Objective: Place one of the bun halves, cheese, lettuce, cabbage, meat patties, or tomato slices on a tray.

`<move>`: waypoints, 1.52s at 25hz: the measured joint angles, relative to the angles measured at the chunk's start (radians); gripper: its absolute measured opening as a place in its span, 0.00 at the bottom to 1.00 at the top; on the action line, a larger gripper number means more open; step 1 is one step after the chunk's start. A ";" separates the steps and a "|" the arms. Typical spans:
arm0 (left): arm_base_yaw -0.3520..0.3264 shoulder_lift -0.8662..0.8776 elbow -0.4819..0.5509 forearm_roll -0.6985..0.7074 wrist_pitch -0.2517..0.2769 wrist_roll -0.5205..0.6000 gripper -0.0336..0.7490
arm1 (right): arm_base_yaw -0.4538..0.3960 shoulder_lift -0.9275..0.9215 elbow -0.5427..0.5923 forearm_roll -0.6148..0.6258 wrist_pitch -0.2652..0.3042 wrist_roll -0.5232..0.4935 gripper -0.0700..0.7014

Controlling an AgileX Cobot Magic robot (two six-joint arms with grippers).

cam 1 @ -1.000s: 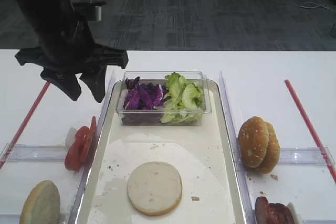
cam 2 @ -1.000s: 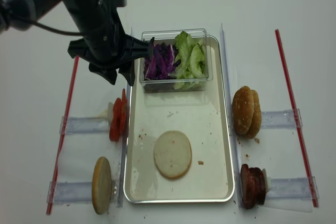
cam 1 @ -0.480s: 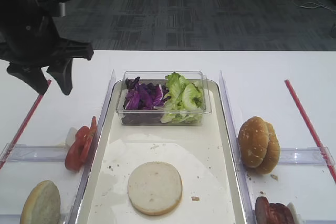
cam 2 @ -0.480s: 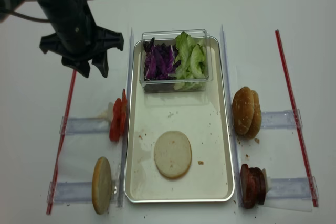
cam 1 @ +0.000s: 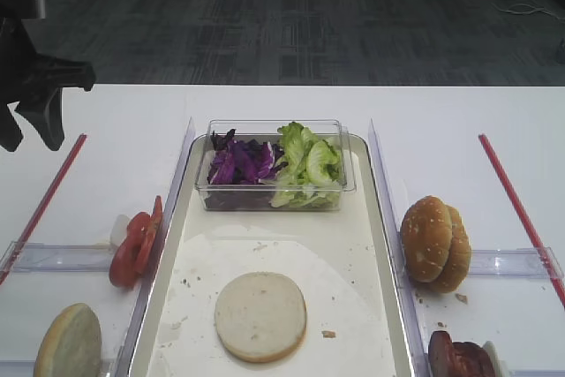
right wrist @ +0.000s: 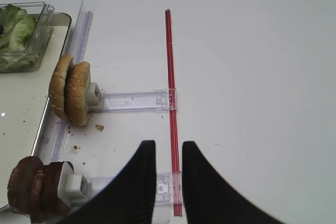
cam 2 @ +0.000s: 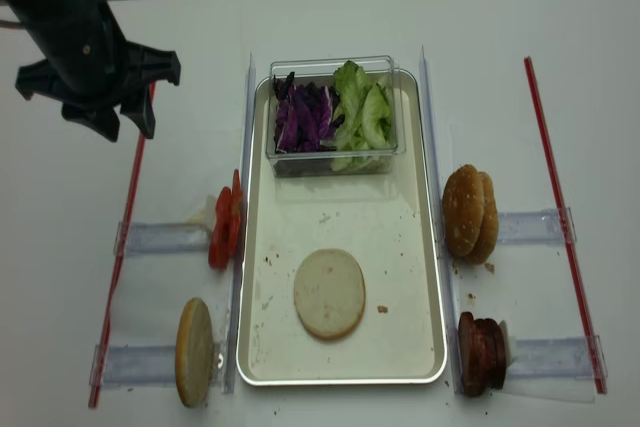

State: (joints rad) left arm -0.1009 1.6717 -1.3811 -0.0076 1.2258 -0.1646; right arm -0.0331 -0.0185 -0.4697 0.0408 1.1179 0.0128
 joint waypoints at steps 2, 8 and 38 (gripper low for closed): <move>0.004 0.000 0.001 0.008 0.000 0.012 0.49 | 0.000 0.000 0.000 0.000 0.000 0.000 0.29; 0.004 -0.029 0.002 0.008 0.000 0.030 0.49 | 0.000 0.000 0.000 0.000 0.000 0.000 0.29; 0.004 -0.875 0.556 0.022 0.019 0.043 0.49 | 0.000 0.000 0.000 0.000 0.000 0.000 0.29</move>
State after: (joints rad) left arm -0.0970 0.7968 -0.8253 0.0145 1.2446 -0.1215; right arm -0.0331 -0.0185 -0.4697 0.0408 1.1179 0.0128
